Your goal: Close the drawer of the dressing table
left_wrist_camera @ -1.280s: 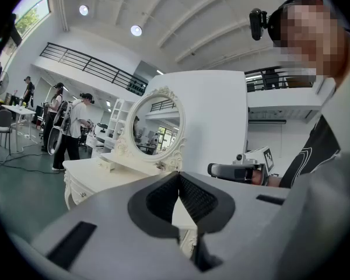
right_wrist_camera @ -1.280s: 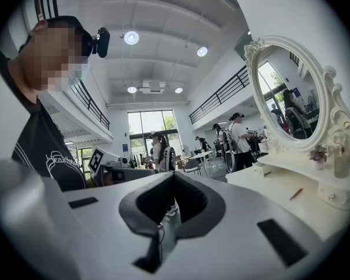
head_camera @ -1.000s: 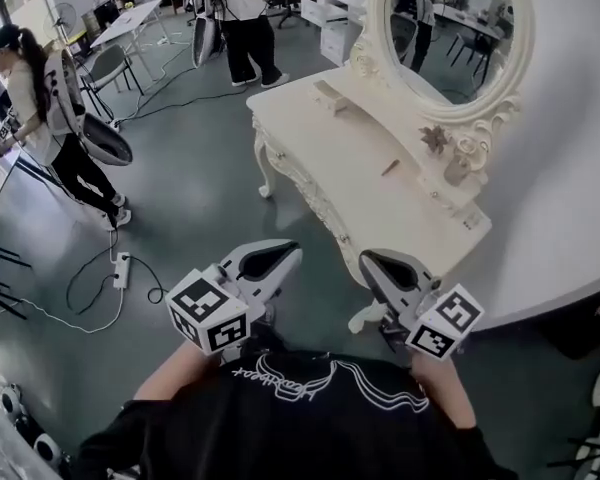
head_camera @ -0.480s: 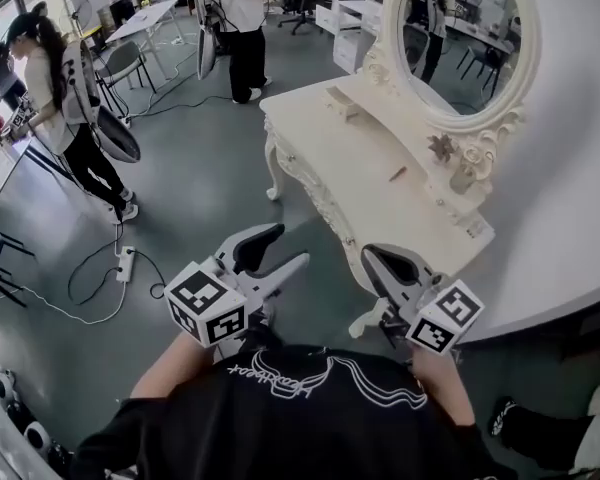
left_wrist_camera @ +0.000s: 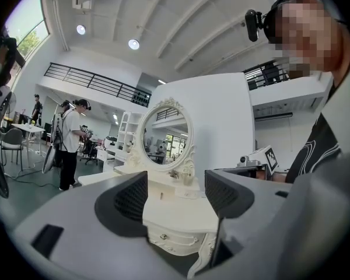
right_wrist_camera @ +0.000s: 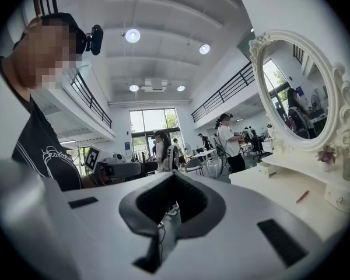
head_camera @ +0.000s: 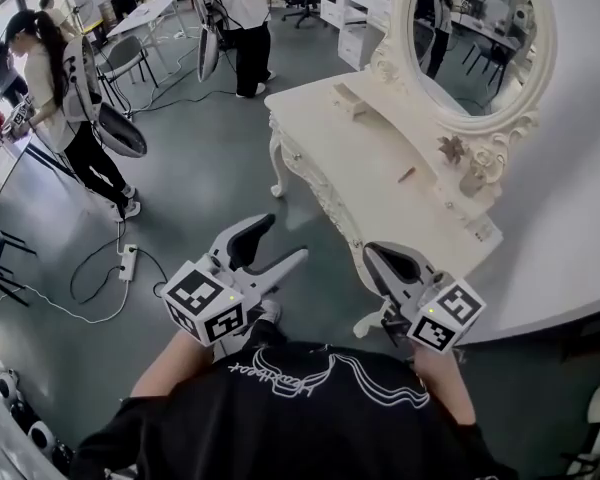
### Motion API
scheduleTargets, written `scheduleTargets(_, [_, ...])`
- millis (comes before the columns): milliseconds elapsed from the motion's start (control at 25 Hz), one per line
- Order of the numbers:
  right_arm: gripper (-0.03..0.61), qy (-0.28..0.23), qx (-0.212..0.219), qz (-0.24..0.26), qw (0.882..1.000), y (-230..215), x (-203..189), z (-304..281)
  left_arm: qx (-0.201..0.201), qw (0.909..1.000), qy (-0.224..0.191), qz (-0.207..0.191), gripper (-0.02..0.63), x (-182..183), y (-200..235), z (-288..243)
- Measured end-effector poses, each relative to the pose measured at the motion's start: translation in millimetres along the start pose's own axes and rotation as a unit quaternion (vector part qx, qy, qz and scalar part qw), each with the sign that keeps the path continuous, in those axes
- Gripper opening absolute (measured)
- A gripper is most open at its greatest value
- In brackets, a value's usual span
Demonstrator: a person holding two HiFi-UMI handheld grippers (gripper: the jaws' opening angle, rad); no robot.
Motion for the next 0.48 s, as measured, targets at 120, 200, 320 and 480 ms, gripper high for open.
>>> scheduleTargets(120, [0.003,0.000,-0.006,-0.004,1.000,-8,1,-12,-0.003,1.0000,0.002,0.005,0.293,-2,16,-6])
scheduleTargets(200, [0.003,-0.001,-0.009,-0.007,1.000,-14,3,-22,-0.008,0.9999,0.008,0.006,0.293,-3,29,-12])
scheduleTargets(320, [0.003,-0.003,-0.012,-0.016,1.000,-25,6,-41,-0.015,0.9997,0.017,0.013,0.293,-8,52,-22])
scheduleTargets(480, [0.003,0.003,-0.028,-0.028,0.999,-47,6,-72,-0.027,0.9993,0.016,0.018,0.291,-13,90,-37])
Point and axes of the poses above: the fingertips, and each gripper's own axes: z backward along the fingers, y to its left, x out of its top, the point moved 2 cm from there along z, backward along the fingers, and after that the axes turned 10 degrees about -z, right-handed, at the moved point
